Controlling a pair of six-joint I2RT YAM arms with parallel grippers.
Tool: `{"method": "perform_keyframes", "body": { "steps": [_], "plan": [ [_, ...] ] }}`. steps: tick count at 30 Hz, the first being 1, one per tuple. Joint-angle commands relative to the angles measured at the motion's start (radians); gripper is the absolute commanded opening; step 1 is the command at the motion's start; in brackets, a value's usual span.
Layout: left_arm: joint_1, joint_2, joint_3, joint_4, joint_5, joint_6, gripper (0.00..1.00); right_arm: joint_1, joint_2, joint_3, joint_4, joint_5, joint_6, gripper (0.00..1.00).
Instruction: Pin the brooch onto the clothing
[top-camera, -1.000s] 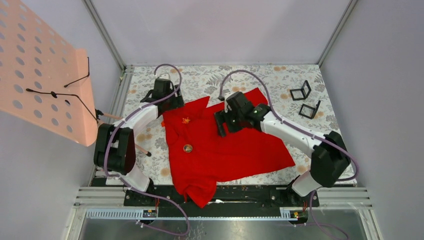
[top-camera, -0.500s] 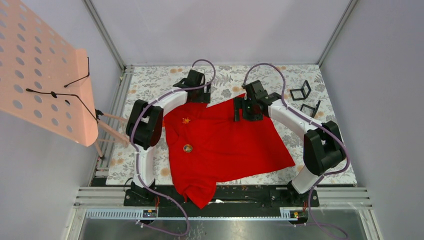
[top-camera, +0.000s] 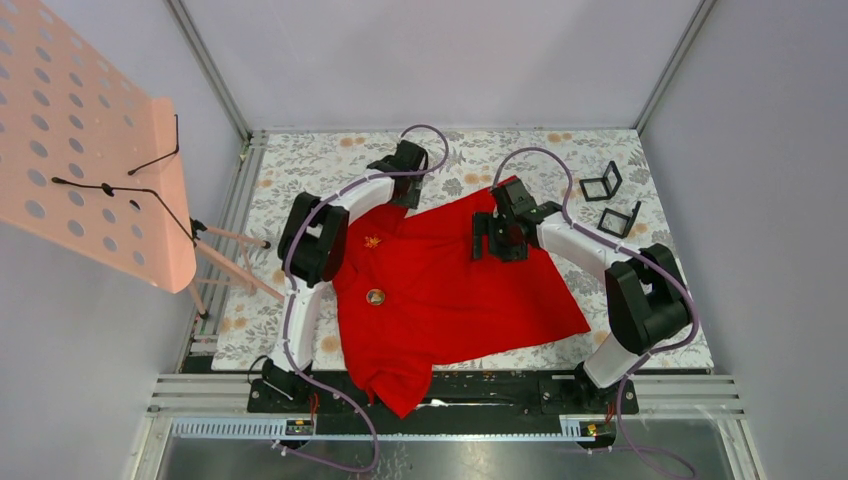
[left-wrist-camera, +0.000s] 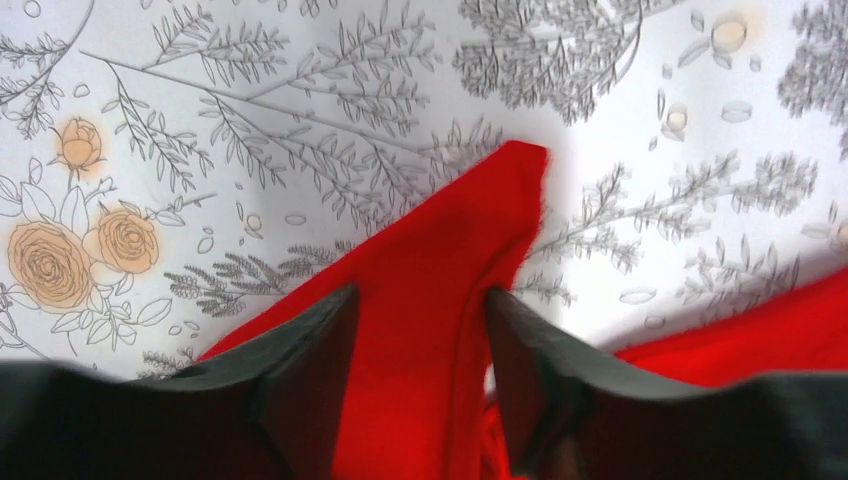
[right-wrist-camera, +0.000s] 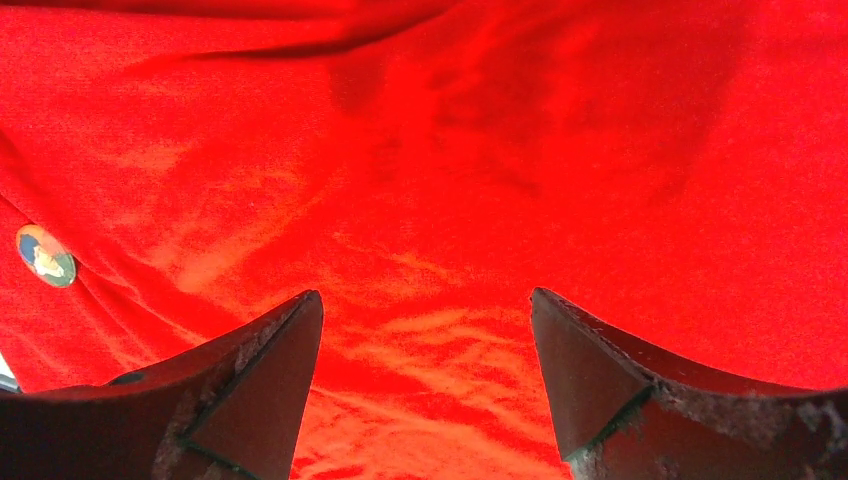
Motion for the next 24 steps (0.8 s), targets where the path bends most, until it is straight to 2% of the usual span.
{"method": "perform_keyframes", "body": {
  "steps": [1,7,9,16,21,24],
  "plan": [
    [0.003,0.074,0.144,-0.076,-0.096,0.017,0.49,0.001,-0.054,-0.031,0.043,0.008,0.052,0.83],
    [0.054,0.097,0.199,-0.078,-0.079,-0.004,0.1,0.039,-0.111,-0.106,0.046,0.062,0.066,0.82],
    [0.077,0.11,0.228,-0.087,-0.072,-0.008,0.0,0.067,-0.121,-0.131,0.036,0.07,0.071,0.81],
    [0.141,0.125,0.287,-0.058,-0.061,0.003,0.0,0.256,-0.183,-0.234,-0.021,0.181,0.126,0.81],
    [0.177,0.182,0.399,-0.117,0.009,0.02,0.0,0.318,-0.255,-0.336,-0.025,0.232,0.164,0.82],
    [0.188,0.176,0.396,-0.11,0.025,0.014,0.0,0.323,-0.266,-0.374,-0.048,0.241,0.173,0.82]
  ]
}}
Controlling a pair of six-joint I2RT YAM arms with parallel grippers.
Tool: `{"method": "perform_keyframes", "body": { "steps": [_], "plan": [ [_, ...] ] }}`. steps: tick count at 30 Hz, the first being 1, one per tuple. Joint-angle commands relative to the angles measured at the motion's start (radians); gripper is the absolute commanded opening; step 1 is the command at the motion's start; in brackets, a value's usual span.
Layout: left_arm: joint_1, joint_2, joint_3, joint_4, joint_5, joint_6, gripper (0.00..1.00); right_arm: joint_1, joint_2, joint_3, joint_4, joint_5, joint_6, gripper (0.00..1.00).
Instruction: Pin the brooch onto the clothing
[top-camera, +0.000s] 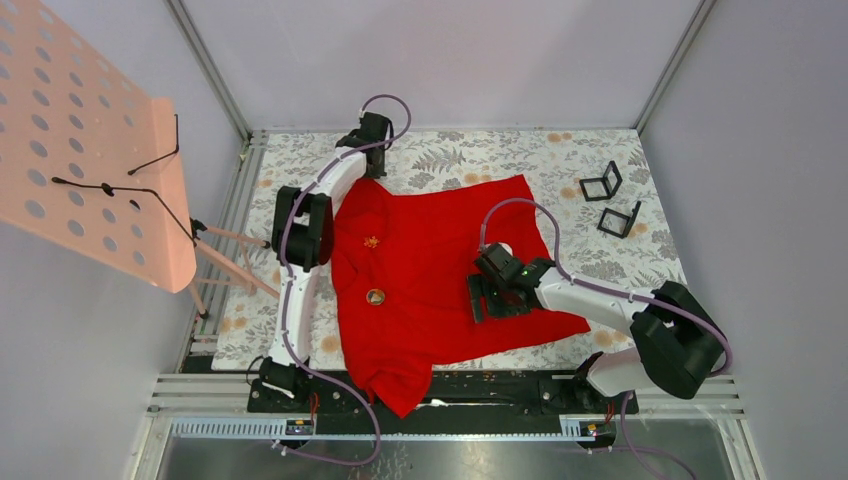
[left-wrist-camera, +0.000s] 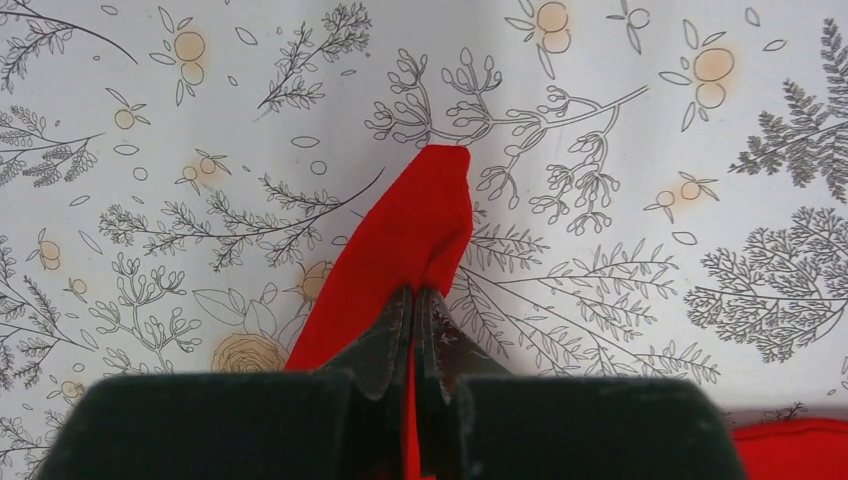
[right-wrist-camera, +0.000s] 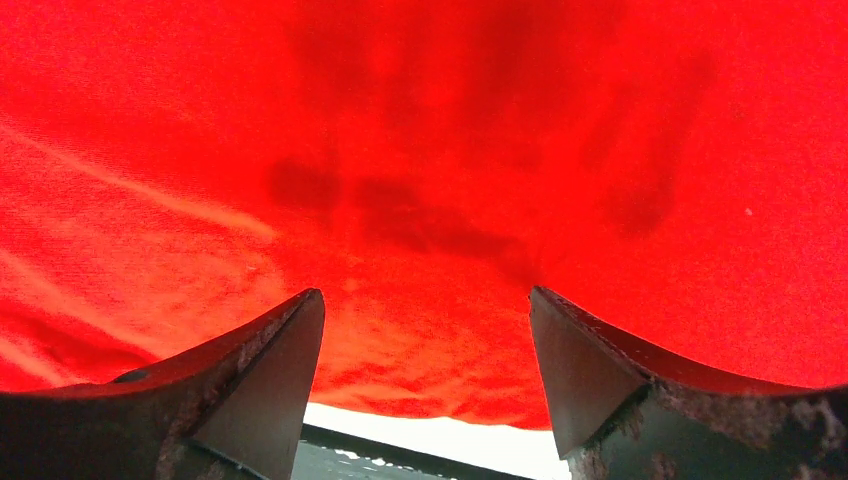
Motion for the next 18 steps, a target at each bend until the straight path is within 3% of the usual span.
{"method": "perform_keyframes", "body": {
  "steps": [1,7,18],
  "plan": [
    [0.011,0.005,0.051,0.001,0.041,0.007,0.0,0.009,-0.036,-0.043,-0.053,0.079,0.042,0.82],
    [0.046,0.04,0.14,-0.029,0.093,-0.018,0.0,0.009,-0.01,-0.059,-0.127,0.119,0.07,0.83],
    [0.102,0.041,0.154,0.065,0.258,-0.063,0.0,0.008,0.03,-0.091,-0.196,0.149,0.141,0.85]
  ]
}}
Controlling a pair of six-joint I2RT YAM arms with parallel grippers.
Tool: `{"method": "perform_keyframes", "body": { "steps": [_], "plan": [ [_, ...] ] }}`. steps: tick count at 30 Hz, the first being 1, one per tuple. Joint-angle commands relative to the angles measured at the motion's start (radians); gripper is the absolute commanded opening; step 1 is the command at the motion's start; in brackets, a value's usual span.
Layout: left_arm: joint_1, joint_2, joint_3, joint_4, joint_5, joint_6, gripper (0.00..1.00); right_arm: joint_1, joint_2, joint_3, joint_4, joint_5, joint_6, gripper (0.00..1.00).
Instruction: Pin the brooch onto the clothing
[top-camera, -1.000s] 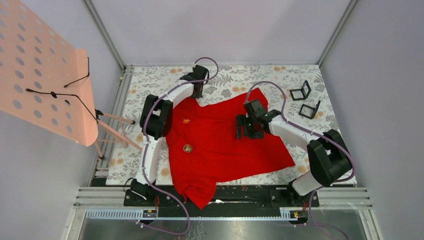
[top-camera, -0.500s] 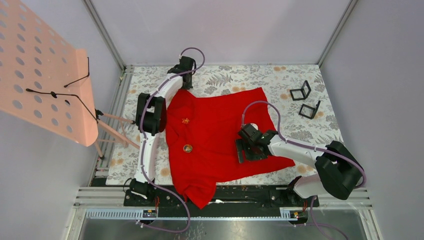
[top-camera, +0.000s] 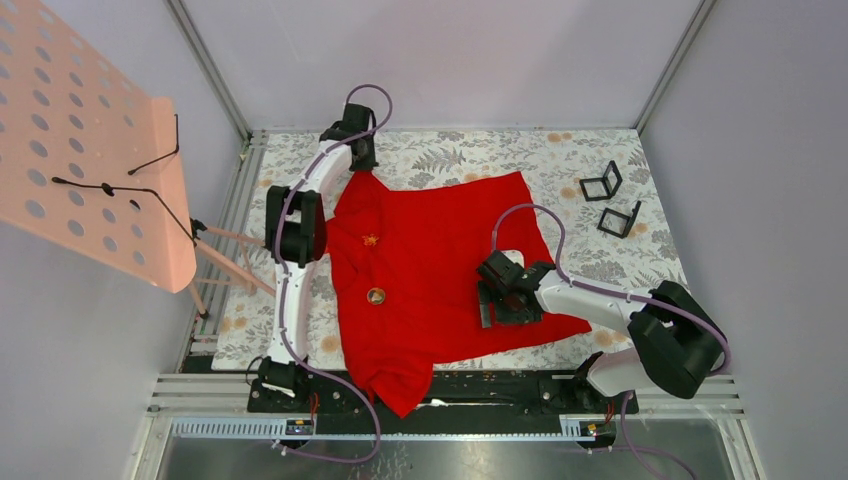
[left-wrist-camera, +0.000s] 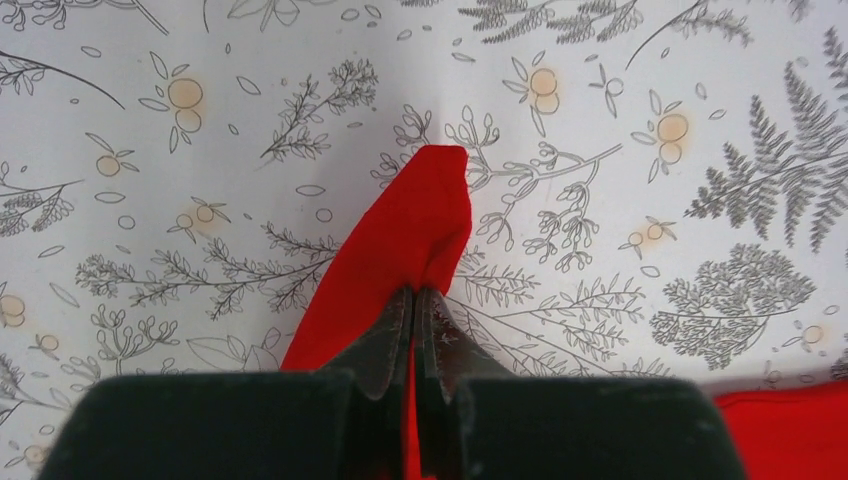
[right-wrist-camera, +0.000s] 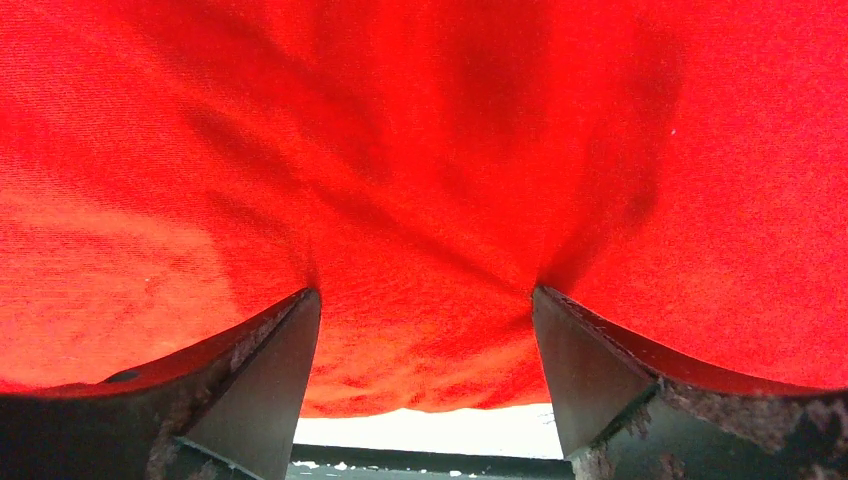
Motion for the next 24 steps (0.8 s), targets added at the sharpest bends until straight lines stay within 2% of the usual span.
{"method": "perform_keyframes", "body": {
  "steps": [1,6,7,12,16,19,24],
  "plan": [
    [0.023,0.005,0.06,0.104,0.103,-0.028,0.0,0.002,0.035,-0.036,-0.114,0.044,0.049,0.86],
    [0.03,0.008,0.062,0.155,0.196,-0.052,0.0,0.001,0.043,-0.016,-0.147,0.062,0.073,0.87],
    [0.03,0.006,0.061,0.16,0.21,-0.052,0.04,0.001,0.044,-0.007,-0.156,0.07,0.074,0.87],
    [0.03,-0.089,-0.023,0.177,0.23,-0.05,0.58,0.001,-0.008,0.033,-0.169,0.06,0.053,0.87],
    [0.03,-0.319,-0.296,0.283,0.206,-0.088,0.78,0.002,-0.063,0.061,-0.14,0.029,0.027,0.87],
    [0.028,-0.483,-0.534,0.364,0.162,-0.112,0.85,0.002,-0.073,0.077,-0.122,0.014,0.001,0.87],
    [0.019,-0.693,-0.805,0.362,0.052,-0.157,0.85,0.002,-0.035,0.099,-0.045,0.018,-0.053,0.87]
  ]
}}
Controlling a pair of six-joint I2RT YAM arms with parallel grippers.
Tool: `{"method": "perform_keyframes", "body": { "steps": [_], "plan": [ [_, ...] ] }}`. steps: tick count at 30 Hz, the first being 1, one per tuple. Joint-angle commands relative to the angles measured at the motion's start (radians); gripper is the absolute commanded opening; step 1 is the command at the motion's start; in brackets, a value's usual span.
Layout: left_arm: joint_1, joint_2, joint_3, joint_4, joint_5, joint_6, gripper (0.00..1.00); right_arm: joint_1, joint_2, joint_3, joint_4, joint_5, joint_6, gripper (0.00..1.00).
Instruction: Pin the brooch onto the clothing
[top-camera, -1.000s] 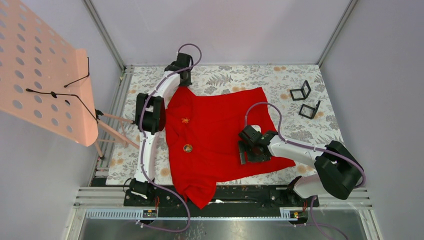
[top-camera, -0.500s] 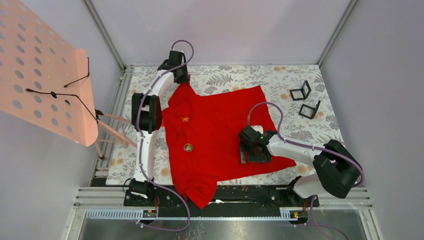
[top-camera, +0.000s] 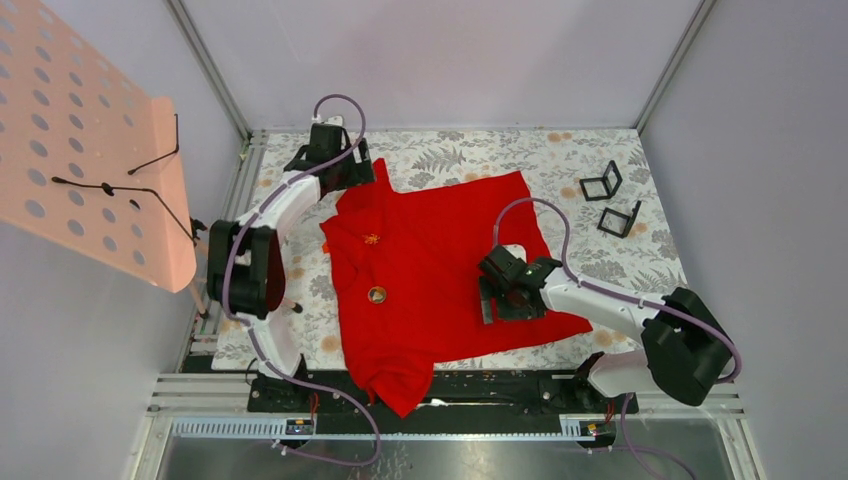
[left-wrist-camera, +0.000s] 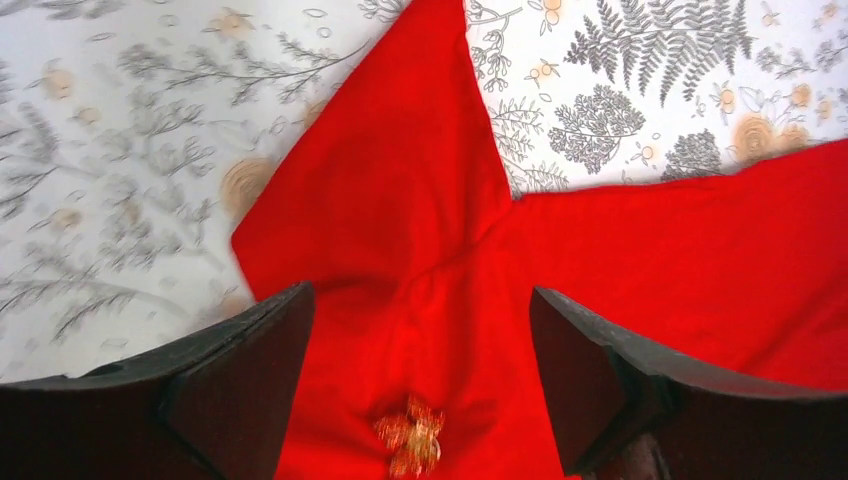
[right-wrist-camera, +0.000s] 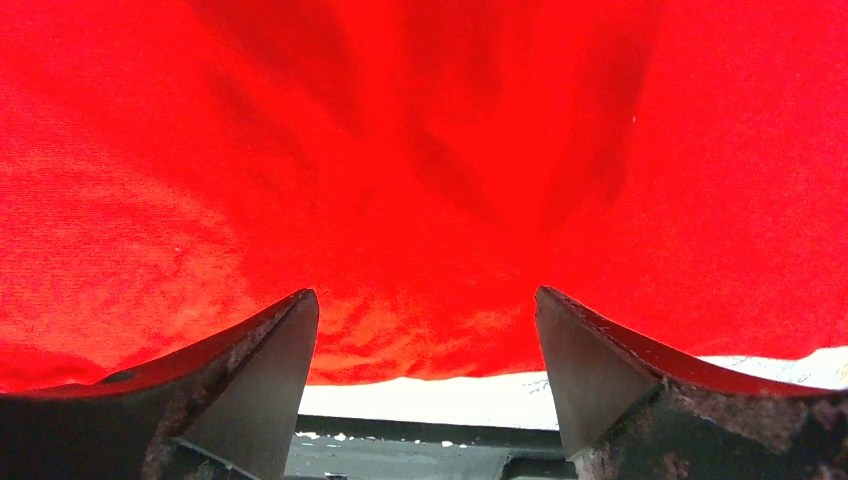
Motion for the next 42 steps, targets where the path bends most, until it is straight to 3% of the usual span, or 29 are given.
{"method": "perform_keyframes", "body": {
  "steps": [1,5,15,23,30,36,39,42],
  "plan": [
    [-0.008,-0.192,-0.181,0.093,-0.128,-0.051,0.85,0.002,0.037,0.072,0.062,-0.001,-0.073,0.87],
    [-0.011,-0.293,-0.367,0.096,-0.202,-0.077,0.81,0.001,0.127,0.176,0.119,-0.02,-0.135,0.87],
    [-0.007,-0.492,-0.662,0.14,-0.345,-0.172,0.73,-0.029,0.407,0.498,0.176,-0.054,-0.272,0.87],
    [0.0,-0.614,-0.832,0.218,-0.274,-0.251,0.72,-0.109,0.584,0.669,0.158,-0.069,-0.316,0.8],
    [0.011,-0.569,-0.859,0.227,-0.215,-0.276,0.63,-0.142,0.674,0.754,0.137,-0.078,-0.333,0.65],
    [0.013,-0.547,-0.905,0.313,-0.126,-0.324,0.58,-0.142,0.732,0.804,0.101,-0.068,-0.324,0.63],
    [0.015,-0.528,-0.911,0.322,-0.122,-0.327,0.52,-0.144,0.744,0.809,0.097,-0.062,-0.32,0.61],
    [0.023,-0.536,-0.923,0.308,-0.143,-0.333,0.33,-0.15,0.753,0.808,0.096,-0.062,-0.316,0.59]
  ]
}}
